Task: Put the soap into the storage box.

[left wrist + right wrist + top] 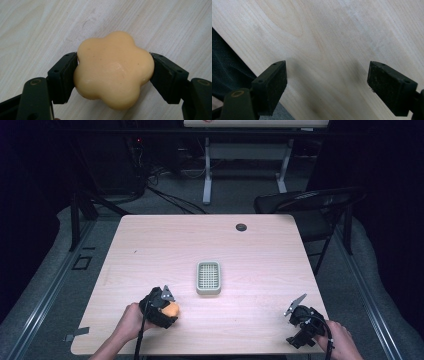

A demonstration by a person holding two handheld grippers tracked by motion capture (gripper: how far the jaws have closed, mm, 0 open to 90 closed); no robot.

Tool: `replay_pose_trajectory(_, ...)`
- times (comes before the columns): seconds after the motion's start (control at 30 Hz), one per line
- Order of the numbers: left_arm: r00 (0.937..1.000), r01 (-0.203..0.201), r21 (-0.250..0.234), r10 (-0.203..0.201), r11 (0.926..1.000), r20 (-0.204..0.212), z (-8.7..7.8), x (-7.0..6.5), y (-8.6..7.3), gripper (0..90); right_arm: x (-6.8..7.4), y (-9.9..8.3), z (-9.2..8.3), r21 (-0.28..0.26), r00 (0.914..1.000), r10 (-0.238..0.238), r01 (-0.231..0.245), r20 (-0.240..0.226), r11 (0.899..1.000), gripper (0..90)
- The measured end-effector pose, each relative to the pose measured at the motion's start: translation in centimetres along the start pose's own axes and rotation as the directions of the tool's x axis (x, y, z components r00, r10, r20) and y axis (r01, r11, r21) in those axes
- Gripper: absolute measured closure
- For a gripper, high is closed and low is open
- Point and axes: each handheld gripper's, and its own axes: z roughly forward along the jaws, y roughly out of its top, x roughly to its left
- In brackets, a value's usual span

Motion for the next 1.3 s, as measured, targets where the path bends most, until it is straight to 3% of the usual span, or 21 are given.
replay_pose_trajectory(0.23,0.9996,0.007,0.048,-0.008,0.9988,0.027,0.47,0.43,-0.41,27.0,0.01,0.02,-0.01,0.002,1.0000,0.000,0.000,0.002,1.000,15.8)
replay_pose_trajectory(0.73,0.9974,0.041,0.036,-0.043,0.9985,0.058,0.71,0.89,-0.56,25.6,0.01,0.02,0.01,0.005,1.0000,-0.002,0.002,0.000,1.000,15.8)
replay_pose_trajectory(1.3,0.9984,0.026,0.043,-0.028,0.9987,0.049,1.00,0.70,-0.46,26.7,0.00,0.05,0.05,0.006,1.0000,-0.001,0.001,-0.004,1.000,15.8)
